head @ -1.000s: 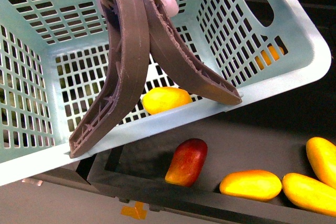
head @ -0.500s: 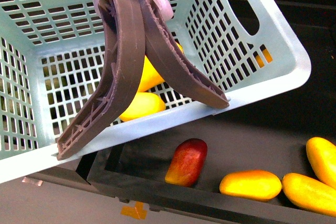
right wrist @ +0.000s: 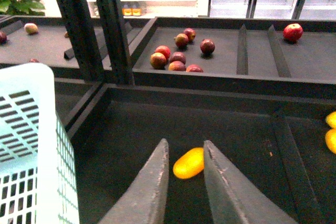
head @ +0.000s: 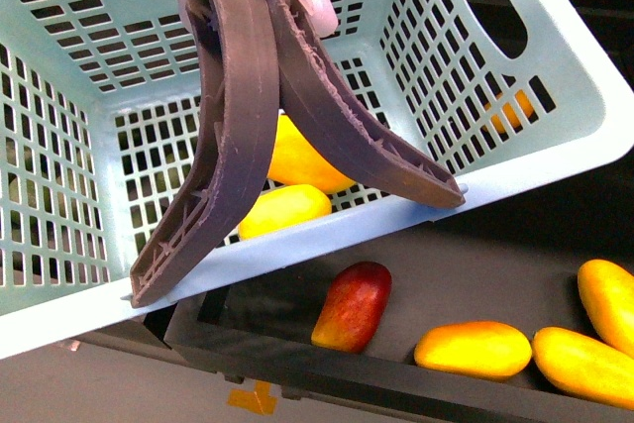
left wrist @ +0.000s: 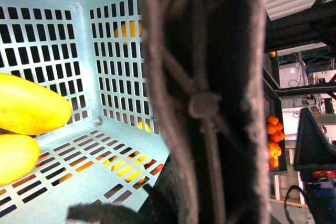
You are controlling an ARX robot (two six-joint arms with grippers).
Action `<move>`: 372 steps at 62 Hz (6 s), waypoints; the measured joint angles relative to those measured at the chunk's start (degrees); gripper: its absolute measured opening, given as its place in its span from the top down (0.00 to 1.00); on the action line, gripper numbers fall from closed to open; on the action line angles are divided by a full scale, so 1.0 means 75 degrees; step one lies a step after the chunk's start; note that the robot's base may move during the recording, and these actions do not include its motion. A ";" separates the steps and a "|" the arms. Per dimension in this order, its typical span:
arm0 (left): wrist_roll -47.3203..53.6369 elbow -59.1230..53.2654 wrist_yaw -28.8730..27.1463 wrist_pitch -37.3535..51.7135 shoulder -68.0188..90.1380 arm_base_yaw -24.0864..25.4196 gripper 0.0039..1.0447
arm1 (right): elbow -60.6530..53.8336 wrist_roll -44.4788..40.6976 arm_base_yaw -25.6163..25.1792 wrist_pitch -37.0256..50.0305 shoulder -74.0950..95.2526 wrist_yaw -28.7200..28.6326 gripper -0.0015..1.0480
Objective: Pick lemon and mango into basket
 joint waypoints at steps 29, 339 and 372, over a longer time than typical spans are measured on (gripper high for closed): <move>0.0032 0.0000 -0.0055 0.0000 0.0000 0.0009 0.96 | -0.1498 -0.0087 -0.0321 -0.0149 -0.1746 -0.0134 0.98; -0.1422 0.0787 -0.4686 0.0749 0.1207 -0.0335 0.96 | -0.2428 -0.0111 -0.0329 -0.5074 -0.7740 -0.0166 0.08; -0.3520 0.5761 -0.4648 0.0557 0.5913 0.0574 0.96 | -0.2428 -0.0111 -0.0329 -0.5074 -0.7740 -0.0152 0.08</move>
